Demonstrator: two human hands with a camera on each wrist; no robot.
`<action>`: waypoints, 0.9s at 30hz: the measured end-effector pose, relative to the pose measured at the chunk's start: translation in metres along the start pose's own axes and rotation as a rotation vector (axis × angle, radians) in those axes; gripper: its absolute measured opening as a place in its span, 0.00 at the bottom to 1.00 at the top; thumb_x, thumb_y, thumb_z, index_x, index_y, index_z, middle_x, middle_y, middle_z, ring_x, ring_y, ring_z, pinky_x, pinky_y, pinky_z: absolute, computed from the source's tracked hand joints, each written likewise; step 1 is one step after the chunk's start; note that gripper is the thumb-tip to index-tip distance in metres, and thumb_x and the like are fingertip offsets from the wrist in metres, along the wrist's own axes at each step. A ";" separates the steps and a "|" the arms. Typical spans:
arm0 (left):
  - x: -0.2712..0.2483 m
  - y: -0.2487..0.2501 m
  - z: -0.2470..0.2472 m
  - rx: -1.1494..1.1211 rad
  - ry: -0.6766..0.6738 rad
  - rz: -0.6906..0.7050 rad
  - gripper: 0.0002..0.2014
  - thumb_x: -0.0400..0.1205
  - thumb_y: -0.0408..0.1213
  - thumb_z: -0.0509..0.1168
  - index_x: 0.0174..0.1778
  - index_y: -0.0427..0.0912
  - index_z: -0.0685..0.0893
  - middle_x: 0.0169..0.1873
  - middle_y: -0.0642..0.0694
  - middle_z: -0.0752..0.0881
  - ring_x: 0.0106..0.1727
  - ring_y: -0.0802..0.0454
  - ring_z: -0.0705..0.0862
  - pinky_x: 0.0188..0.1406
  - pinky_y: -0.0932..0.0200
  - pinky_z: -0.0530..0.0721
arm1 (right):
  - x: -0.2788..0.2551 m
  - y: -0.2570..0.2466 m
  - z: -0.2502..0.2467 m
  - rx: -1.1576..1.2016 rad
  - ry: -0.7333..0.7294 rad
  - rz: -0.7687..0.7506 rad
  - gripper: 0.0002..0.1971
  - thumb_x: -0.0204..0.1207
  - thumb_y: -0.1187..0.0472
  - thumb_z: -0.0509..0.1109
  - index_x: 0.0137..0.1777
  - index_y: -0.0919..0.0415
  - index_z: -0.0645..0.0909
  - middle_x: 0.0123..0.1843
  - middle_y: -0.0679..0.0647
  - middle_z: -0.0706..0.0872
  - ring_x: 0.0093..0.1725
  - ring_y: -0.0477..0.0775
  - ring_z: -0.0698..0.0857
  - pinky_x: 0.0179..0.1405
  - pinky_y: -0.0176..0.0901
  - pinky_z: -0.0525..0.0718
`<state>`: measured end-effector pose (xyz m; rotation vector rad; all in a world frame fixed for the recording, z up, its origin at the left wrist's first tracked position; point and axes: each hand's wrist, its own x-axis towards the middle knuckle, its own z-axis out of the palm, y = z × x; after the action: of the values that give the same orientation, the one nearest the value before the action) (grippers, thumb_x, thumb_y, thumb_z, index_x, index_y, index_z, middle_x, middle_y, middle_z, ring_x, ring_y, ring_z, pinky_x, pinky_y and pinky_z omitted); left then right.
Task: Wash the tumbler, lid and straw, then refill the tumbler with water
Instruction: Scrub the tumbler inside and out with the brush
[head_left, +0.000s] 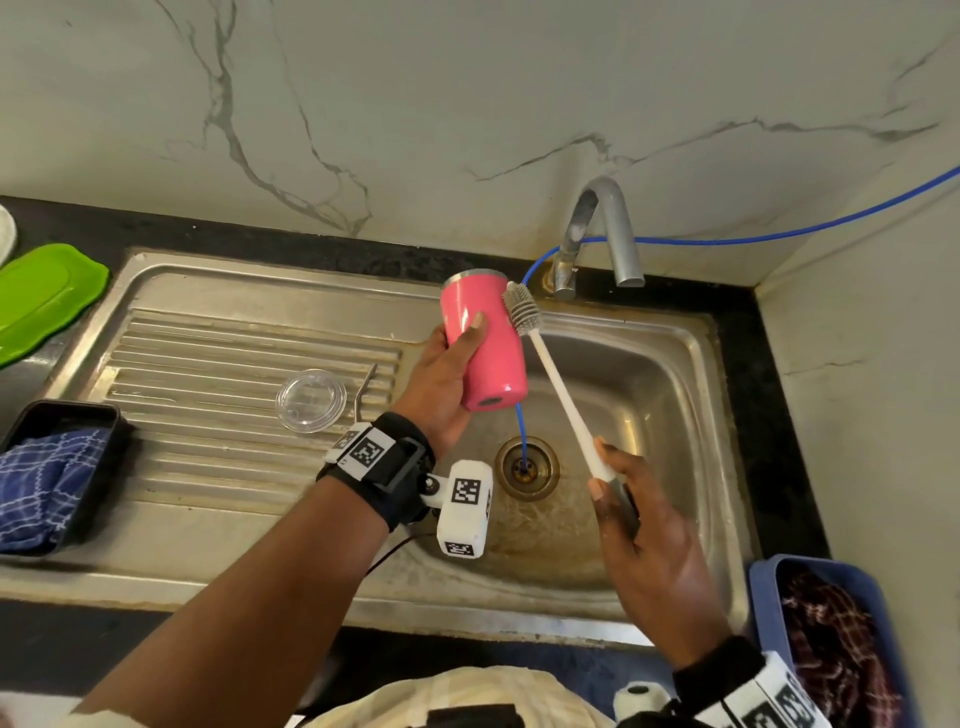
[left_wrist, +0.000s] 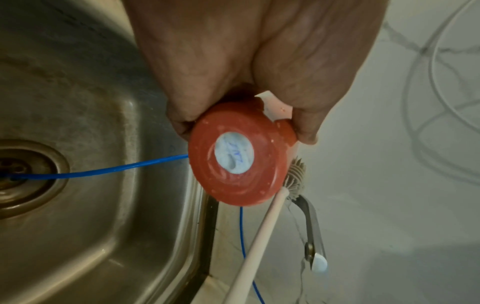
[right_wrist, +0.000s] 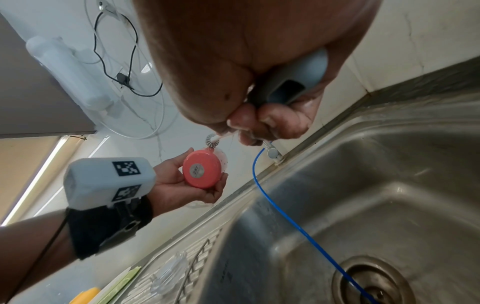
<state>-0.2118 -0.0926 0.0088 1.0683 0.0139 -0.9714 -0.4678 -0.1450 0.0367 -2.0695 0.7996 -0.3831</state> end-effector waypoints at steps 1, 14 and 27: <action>-0.001 -0.004 0.001 0.003 -0.026 -0.015 0.32 0.83 0.48 0.74 0.82 0.44 0.72 0.72 0.37 0.86 0.71 0.37 0.87 0.64 0.34 0.89 | 0.004 0.000 0.000 0.000 0.010 0.000 0.17 0.90 0.55 0.64 0.73 0.36 0.75 0.35 0.56 0.79 0.22 0.44 0.73 0.20 0.32 0.70; -0.008 -0.008 0.002 0.093 -0.040 0.010 0.36 0.77 0.43 0.77 0.81 0.44 0.73 0.72 0.37 0.85 0.71 0.36 0.86 0.56 0.42 0.92 | -0.006 -0.003 0.001 -0.020 0.005 0.027 0.18 0.90 0.58 0.66 0.75 0.40 0.75 0.30 0.41 0.80 0.22 0.42 0.74 0.22 0.29 0.69; -0.006 -0.003 0.006 0.013 -0.018 0.009 0.35 0.80 0.42 0.78 0.81 0.44 0.71 0.73 0.37 0.84 0.70 0.38 0.87 0.51 0.40 0.93 | -0.002 -0.006 0.002 -0.005 0.028 0.009 0.16 0.90 0.59 0.65 0.73 0.41 0.75 0.31 0.34 0.81 0.23 0.41 0.76 0.23 0.24 0.69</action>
<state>-0.2198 -0.0935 0.0118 1.0702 -0.0120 -0.9741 -0.4651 -0.1398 0.0406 -2.0685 0.8273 -0.4065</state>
